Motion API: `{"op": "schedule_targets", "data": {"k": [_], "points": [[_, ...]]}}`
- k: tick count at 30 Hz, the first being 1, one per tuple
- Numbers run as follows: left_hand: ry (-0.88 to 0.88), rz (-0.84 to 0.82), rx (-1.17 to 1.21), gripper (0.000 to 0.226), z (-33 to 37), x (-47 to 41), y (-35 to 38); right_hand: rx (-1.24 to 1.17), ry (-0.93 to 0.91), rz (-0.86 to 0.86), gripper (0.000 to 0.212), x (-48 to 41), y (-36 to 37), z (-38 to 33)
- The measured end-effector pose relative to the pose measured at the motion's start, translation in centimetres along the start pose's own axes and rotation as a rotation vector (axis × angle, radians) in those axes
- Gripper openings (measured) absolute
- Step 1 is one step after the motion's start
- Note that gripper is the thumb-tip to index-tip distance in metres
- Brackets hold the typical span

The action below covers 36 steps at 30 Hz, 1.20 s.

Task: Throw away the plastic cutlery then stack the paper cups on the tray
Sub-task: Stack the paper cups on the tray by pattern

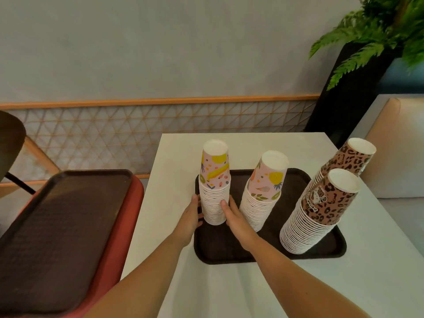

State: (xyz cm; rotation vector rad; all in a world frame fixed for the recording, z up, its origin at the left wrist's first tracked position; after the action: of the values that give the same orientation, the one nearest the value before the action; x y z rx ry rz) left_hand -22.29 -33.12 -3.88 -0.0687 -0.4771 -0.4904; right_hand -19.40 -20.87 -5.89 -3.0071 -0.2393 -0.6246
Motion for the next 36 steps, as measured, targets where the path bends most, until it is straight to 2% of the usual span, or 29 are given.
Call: {"op": "schedule_targets", "data": {"k": [7, 14, 36], "points": [[0.0, -0.056, -0.005, 0.053, 1.7, -2.5, -0.8, -0.029, 0.001, 0.118, 0.064, -2.9, -0.8, -0.9], [0.004, -0.091, 0.018, 0.054, 2.7, -4.7, -1.1, -0.111, -0.06, 0.166, 0.065, -5.0, -1.3, -1.4], [0.013, -0.091, 0.025, 0.054, 3.5, -6.8, -2.0, -0.136, -0.062, 0.165, 0.061, -6.6, -1.8, -2.9]]}}
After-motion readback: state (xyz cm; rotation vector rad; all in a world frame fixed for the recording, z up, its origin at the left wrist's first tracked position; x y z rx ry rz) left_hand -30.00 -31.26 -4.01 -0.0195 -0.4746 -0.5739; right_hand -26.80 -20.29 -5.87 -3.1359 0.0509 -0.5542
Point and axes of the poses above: each hand's wrist, its own x-axis away from the middle knuckle, its own y-axis out of the palm, z = x × y, the point moved 5 cm from there along -x, towards the middle knuckle, and after that the axes turned 13 degrees about -z, right-handed, at the moved point
